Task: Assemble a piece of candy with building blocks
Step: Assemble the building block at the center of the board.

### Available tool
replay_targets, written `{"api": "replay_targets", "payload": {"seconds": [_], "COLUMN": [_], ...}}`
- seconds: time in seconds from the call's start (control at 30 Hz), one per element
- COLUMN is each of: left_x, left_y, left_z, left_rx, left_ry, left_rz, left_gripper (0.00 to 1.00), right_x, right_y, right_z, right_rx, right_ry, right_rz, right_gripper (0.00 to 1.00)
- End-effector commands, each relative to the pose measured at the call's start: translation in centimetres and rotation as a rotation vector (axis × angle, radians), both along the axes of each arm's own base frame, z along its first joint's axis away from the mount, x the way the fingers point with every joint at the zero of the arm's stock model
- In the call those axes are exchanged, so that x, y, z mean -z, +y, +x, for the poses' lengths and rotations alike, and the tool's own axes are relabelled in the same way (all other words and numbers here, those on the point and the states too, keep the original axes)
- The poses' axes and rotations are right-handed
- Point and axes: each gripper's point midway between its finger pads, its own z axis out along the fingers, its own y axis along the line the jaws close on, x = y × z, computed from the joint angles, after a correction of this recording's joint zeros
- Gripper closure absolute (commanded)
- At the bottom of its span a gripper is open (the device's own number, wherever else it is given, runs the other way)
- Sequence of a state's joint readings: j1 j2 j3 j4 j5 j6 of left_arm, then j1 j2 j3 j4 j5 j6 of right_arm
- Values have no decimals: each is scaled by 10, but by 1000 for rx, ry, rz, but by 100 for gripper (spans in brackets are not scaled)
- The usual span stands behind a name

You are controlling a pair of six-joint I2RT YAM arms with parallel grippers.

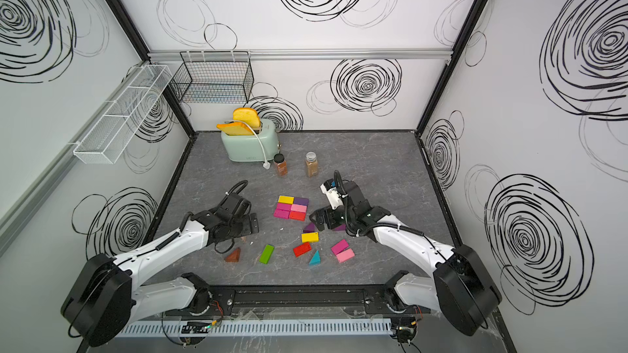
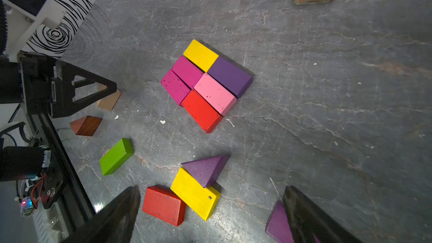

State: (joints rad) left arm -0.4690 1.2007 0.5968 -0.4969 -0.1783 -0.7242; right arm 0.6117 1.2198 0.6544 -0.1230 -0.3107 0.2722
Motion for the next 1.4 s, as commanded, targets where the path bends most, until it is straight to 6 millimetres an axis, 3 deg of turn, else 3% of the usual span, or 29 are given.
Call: {"api": "replay_targets", "payload": {"seconds": [0.0, 0.3, 0.77, 1.03, 1.37], "left_x": [10, 22, 12, 4, 2], "left_y": [1, -28, -111, -138, -176], "left_z": [-2, -5, -4, -14, -7], "left_rx": [-20, -10, 94, 134, 185], "left_ry": [12, 19, -4, 5, 4], "left_rz": [-7, -154, -344, -381, -426], "left_gripper": [1, 4, 5, 6, 6], "right_x": [-7, -4, -1, -2, -5], "right_y": [-2, -14, -21, -25, -31], "right_z": [3, 13, 17, 21, 22], "right_rx": [-28, -6, 14, 24, 39], "right_ry": [-37, -38, -46, -52, -66], "right_rz": [24, 18, -11, -19, -31], "right_gripper": [1, 1, 1, 1, 1]}}
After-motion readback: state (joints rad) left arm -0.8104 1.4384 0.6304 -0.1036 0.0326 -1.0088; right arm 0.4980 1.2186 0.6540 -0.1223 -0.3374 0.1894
